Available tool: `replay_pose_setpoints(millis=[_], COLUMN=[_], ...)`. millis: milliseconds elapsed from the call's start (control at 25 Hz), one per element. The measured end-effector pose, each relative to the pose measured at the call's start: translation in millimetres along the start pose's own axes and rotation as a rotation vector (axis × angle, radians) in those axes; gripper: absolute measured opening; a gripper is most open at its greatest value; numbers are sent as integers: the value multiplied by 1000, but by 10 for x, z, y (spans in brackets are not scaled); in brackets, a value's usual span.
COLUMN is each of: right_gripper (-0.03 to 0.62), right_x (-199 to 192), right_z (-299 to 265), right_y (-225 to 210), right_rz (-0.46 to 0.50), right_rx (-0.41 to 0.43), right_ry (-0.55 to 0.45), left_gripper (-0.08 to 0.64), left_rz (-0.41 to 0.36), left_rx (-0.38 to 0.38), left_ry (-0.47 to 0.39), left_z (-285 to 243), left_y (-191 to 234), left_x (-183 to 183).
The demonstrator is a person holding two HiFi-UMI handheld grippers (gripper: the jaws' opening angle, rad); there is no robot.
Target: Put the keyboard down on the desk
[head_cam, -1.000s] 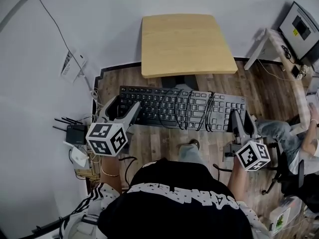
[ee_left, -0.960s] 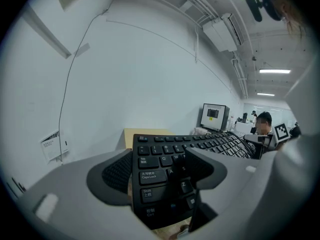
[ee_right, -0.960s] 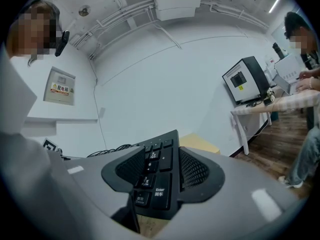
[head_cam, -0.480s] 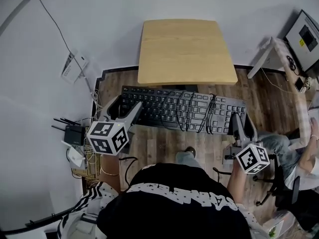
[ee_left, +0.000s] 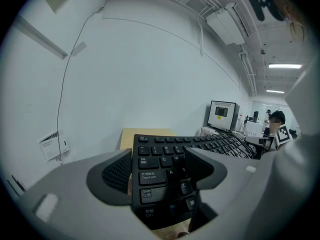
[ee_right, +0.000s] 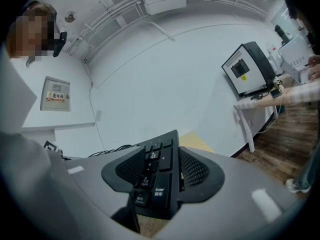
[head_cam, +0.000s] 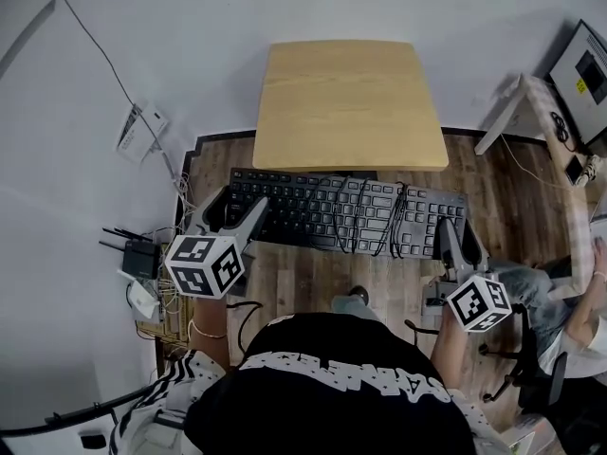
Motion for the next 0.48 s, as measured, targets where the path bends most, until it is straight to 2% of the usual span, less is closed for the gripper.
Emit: replay_pose_setpoints(millis=[160,480], right_gripper=[213,213], right_x=[33,0], right_z=[54,-5], right_y=[58,-10], right_rz=[-17,-12], right_rx=[-30,-2], right_ry=[7,17], left_gripper=[314,314], left_rz=[4,12], left_rx=[-20,9], left_ry=[30,12], left_z=[-22,-2], left_y=[38,-12], left_x=[113,6])
Point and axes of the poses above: the fingertips, and each gripper's own axes: z backward along the fingers, y to its left, x out of its top, the point moved 10 cm from there along z, backward along the fingers, and after that the axes turned 11 degrees about -x, right-handed, at the moved point
